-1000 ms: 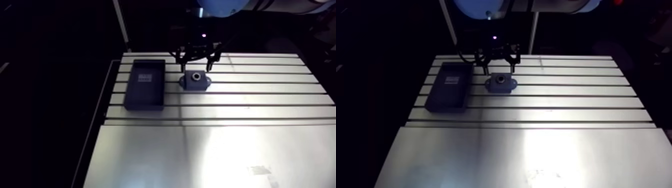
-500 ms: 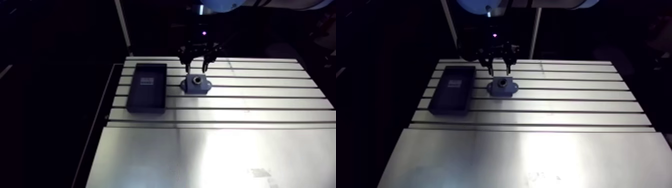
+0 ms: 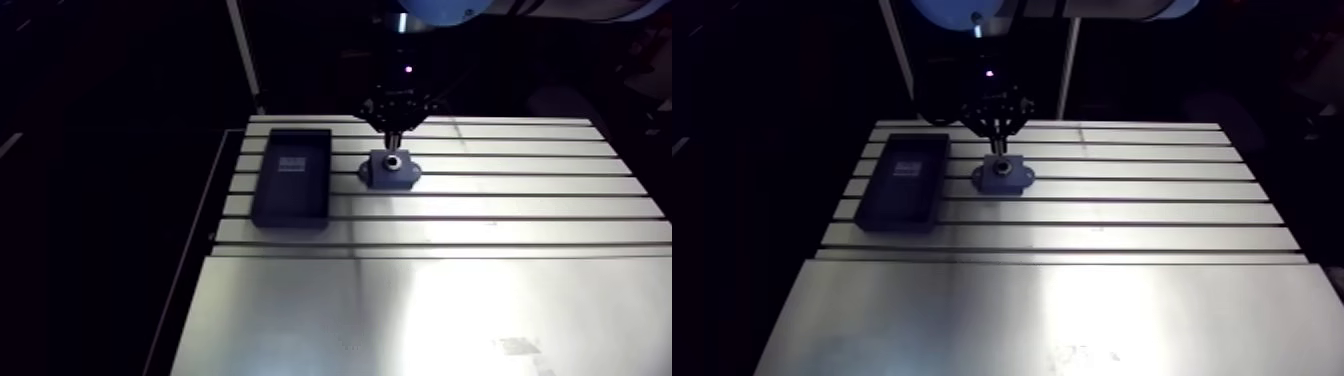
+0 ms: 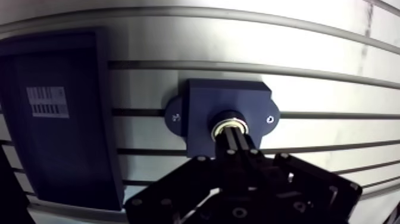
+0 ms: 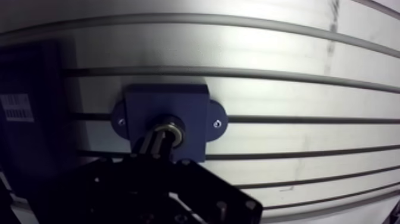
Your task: Pick up the bearing and press it into the housing until flush.
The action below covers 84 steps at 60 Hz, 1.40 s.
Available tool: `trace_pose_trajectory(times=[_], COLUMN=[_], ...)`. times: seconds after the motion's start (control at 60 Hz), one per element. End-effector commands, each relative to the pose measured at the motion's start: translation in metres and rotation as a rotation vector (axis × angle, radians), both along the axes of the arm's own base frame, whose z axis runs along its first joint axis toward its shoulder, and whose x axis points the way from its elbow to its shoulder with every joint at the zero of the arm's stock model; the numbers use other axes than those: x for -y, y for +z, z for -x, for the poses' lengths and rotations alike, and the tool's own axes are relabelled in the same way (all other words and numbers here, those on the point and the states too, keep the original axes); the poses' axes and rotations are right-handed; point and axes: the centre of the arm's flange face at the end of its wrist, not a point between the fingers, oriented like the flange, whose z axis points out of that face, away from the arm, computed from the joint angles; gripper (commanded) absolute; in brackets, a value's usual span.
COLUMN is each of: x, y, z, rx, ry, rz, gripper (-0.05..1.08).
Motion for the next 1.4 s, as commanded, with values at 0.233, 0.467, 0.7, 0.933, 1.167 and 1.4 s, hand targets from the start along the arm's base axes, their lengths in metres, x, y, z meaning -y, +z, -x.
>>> trace_pose_trajectory(times=[0.233, 0.467, 0.7, 0.933, 1.167, 1.4], x=[0.001, 0.002, 0.001, 0.0, -0.001, -0.003], y=[-0.002, -0.006, -0.008, -0.009, -0.01, -0.012], z=[-0.005, -0.007, -0.009, -0.009, -0.008, -0.006], rx=[0.007, 0.012, 0.017, 0.017, 0.014, 0.014], ry=[0.003, 0.004, 0.003, 0.006, 0.006, 0.001], rz=[-0.002, 0.005, 0.002, 0.0, 0.0, 0.001], gripper=[1.0, 1.01, 1.02, 1.02, 1.02, 1.01])
